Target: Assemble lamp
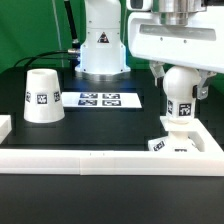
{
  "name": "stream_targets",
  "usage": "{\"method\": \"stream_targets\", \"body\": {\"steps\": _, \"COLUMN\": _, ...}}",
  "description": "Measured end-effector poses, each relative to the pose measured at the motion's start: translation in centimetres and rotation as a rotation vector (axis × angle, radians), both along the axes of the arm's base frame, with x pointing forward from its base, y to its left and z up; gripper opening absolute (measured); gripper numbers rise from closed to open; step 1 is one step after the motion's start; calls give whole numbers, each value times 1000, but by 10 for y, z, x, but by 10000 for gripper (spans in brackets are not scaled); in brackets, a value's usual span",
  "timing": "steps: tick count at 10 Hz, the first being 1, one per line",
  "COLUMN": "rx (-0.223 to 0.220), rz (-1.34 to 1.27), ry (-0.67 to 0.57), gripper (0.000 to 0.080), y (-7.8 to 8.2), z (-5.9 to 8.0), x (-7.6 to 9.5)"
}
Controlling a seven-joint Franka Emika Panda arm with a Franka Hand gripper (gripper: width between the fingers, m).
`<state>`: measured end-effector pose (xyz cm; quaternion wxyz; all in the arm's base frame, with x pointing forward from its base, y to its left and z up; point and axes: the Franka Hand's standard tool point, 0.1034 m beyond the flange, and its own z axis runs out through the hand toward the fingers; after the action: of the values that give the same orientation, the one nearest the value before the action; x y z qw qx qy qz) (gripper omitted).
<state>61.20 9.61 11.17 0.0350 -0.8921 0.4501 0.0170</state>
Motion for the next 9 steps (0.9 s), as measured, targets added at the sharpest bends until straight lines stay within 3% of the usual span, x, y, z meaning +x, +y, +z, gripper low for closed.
{"method": "stream_targets", "body": {"steps": 2, "rx": 0, "rz": 51, "ry": -5, "gripper": 696, "y": 1, "z": 0, "x": 0}}
{"method": "stream_targets", "body": {"steps": 9, "rx": -3, "rz": 725, "ry": -60, "gripper": 699, "y": 5, "z": 1, "x": 0}}
